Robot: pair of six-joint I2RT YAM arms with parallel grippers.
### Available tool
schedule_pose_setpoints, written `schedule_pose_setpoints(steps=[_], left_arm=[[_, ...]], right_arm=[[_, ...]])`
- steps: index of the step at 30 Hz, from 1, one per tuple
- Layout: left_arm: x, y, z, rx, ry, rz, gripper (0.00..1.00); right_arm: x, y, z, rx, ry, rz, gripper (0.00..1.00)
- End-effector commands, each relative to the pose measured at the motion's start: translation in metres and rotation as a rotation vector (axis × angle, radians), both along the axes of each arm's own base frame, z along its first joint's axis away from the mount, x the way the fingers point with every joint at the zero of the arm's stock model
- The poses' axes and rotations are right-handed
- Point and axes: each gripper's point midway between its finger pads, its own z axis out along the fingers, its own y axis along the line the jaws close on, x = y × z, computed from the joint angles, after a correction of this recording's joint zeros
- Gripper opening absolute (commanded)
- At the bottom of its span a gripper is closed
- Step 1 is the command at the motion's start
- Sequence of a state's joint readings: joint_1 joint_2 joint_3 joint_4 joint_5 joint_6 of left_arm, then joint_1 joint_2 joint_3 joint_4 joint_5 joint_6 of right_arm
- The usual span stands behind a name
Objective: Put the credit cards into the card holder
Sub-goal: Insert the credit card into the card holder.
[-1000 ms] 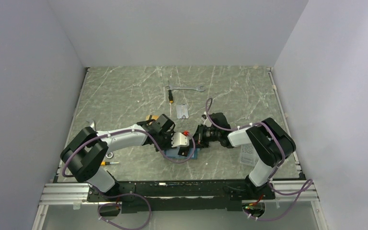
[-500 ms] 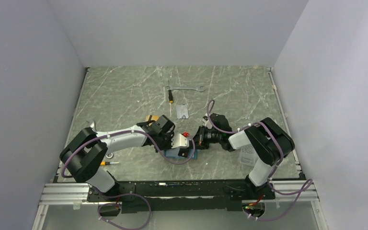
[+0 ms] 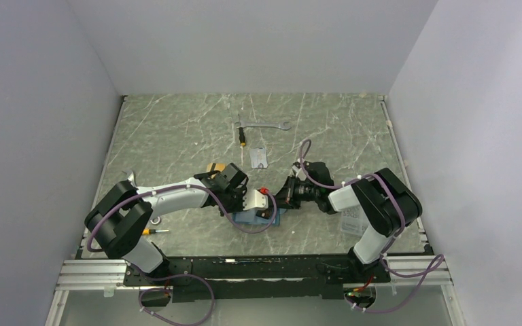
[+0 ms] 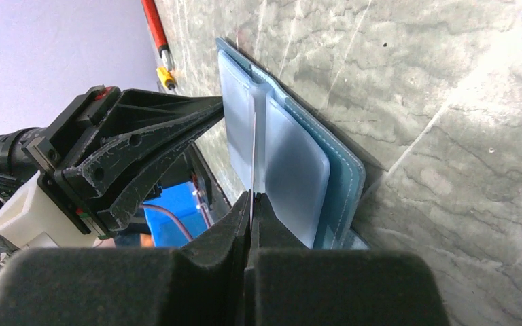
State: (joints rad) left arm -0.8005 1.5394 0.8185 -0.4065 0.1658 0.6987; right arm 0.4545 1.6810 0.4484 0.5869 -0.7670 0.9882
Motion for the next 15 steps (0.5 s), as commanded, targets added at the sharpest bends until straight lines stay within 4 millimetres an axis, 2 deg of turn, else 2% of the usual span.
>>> schedule_pose_setpoints(steps=[1,9,15], left_arm=[[-0.005,0.026,-0.017,0.111,0.016,0.017,0.10],[-0.007,0.028,-0.019,0.110,0.022,0.022,0.07],[-0.010,0.030,-0.019,0.115,0.027,0.023,0.05]], right_arm=[[0.006,0.004,0.009,0.033,-0.064,-0.003,0.00],[0.001,0.018,0.007,0.066,-0.041,0.021,0.00],[-0.001,0.018,0.003,0.051,-0.037,0.026,0.00]])
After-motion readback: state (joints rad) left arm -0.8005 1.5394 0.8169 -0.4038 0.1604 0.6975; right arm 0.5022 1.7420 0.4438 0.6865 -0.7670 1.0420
